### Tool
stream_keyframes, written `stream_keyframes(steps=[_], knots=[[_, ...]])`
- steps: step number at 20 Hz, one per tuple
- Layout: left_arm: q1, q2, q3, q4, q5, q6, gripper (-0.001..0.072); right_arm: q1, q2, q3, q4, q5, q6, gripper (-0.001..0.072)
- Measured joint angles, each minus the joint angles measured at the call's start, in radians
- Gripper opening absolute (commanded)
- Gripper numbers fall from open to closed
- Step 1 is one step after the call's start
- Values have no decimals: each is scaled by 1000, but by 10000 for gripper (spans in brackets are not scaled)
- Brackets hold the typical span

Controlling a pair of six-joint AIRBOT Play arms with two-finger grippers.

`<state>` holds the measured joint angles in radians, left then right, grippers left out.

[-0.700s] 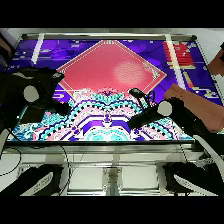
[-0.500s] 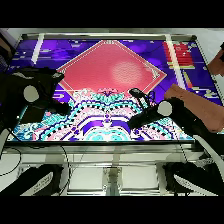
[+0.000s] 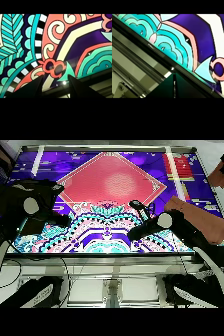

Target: Fold the clothes and pants, and hang the long-sleeved shirts on hangers.

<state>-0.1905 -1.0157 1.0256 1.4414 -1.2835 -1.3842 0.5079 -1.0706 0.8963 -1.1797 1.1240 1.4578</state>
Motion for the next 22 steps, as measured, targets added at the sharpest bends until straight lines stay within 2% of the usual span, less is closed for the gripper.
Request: stream_keyframes(steps=[5, 10, 13, 16, 22], knots=[[0, 0, 0, 0, 2, 0, 362, 0, 0, 0, -2, -44, 0, 31], [0, -9, 0, 6, 69, 0, 360, 0, 0, 0, -2, -76, 0, 31], [6, -48, -1, 149, 96, -4, 360, 0, 0, 0, -3, -88, 0, 31], [54, -111, -9, 312, 105, -43, 360, 0, 0, 0, -4, -93, 0, 31], [233, -201, -71, 424, 189, -101, 361, 0, 0, 0, -4, -95, -1, 31]])
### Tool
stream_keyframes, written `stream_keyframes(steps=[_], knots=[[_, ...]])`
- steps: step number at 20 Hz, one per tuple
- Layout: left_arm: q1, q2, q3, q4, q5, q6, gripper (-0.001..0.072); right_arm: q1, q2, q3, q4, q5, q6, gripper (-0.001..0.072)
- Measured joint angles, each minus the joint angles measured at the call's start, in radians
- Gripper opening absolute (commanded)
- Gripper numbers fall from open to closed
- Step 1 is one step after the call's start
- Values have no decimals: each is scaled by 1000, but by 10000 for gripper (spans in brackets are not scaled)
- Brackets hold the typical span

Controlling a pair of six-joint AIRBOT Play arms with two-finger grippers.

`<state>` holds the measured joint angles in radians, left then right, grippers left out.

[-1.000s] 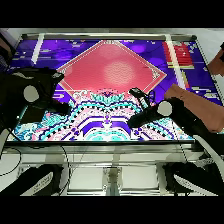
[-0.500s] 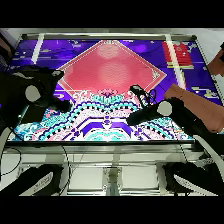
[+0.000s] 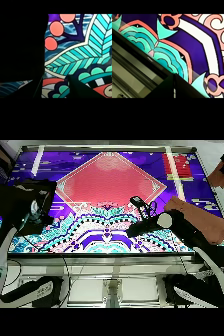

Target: Fold the clothes and pants, and hang the long-sleeved shirts on hangers.

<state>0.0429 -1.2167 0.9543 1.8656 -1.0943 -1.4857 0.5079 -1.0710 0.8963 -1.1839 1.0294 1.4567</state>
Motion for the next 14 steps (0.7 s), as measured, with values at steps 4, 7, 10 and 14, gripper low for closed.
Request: stream_keyframes(steps=[4, 7, 10, 14], knots=[[69, -13, -51, 18, 65, -11, 360, 0, 0, 0, 0, -1, 0, 31], [105, -17, -78, 24, 111, -24, 360, 0, 0, 0, 0, -1, 0, 31], [142, -32, -91, 27, 140, -31, 360, 0, 0, 0, 0, 0, 0, 31], [166, -73, -97, 24, 177, -52, 360, 0, 0, 0, 0, 2, 0, 31]])
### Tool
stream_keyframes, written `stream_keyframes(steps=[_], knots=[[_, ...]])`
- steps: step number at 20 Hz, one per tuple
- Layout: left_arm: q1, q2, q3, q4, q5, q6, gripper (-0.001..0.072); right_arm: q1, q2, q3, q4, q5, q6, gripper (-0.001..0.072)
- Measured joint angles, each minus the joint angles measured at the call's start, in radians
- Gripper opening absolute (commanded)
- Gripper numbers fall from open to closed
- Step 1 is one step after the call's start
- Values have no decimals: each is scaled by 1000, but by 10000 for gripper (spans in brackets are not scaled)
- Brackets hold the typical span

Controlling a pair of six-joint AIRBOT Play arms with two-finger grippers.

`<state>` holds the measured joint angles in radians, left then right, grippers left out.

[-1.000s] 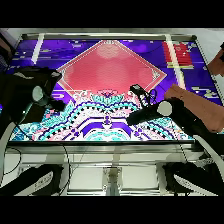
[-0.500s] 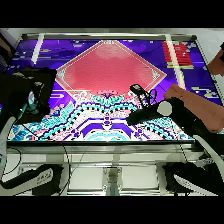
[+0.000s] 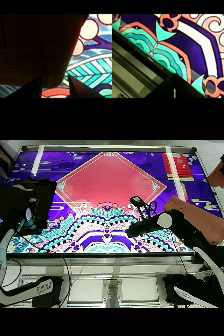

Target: Fold the clothes and pants, and hang the long-sleeved shirts on hangers.

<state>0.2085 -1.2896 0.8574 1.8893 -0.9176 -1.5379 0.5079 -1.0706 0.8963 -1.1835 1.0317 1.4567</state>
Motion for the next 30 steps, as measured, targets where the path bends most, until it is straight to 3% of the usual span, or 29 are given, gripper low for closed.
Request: stream_keyframes(steps=[9, 12, 19, 22, 26, 29, 30], knots=[[16, -93, -1, -2, 58, -20, 332, 0, 0, 0, 1, 21, 0, 31], [18, -105, -2, 5, 84, -26, 33, 0, 0, 0, 1, 23, 0, 31], [4, 27, 13, 2, 41, -11, 25, 0, 0, 3, 1, 29, 1, 31], [-30, 199, 112, -19, -14, 62, 24, 0, 0, 27, 0, 53, -8, 32], [-100, 368, 412, -174, -91, 172, 24, 0, 0, 115, -5, 130, -91, 36], [-160, 371, 694, -349, -224, 245, 24, 0, 1, 205, -47, 200, -146, 219], [-183, 351, 780, -409, -282, 263, 25, 0, 3, 233, -66, 221, -158, 229]])
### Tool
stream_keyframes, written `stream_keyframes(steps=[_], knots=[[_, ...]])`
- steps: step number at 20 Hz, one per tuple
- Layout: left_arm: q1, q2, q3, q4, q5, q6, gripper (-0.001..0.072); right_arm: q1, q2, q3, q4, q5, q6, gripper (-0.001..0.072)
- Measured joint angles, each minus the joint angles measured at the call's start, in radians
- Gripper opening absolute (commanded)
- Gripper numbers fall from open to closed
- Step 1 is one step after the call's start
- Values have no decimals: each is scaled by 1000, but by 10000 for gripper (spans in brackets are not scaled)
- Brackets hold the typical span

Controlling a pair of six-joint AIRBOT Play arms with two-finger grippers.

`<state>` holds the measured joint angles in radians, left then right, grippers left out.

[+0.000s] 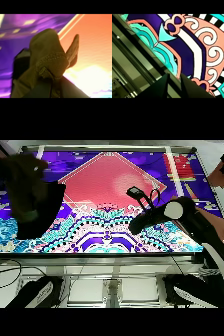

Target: Fold the clothes and pants, and hang the long-sleeved shirts on hangers.

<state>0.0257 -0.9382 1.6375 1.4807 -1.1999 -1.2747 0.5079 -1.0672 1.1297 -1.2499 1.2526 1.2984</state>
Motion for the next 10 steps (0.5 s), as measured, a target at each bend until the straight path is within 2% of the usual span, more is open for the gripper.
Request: stream_keyframes(steps=[1, 3, 6, 10], knots=[[-22, -25, 74, -57, -59, 18, 24, 0, 4, 21, -20, 17, -11, 287], [-72, -82, 201, -178, -171, 53, 25, -2, 23, 54, -58, 47, -38, 355], [-155, -162, 308, -292, -272, 87, 25, -3, 71, 76, -115, 87, -65, 354], [-242, -242, 357, -353, -324, 106, 27, -3, 140, 86, -169, 132, -79, 355]])
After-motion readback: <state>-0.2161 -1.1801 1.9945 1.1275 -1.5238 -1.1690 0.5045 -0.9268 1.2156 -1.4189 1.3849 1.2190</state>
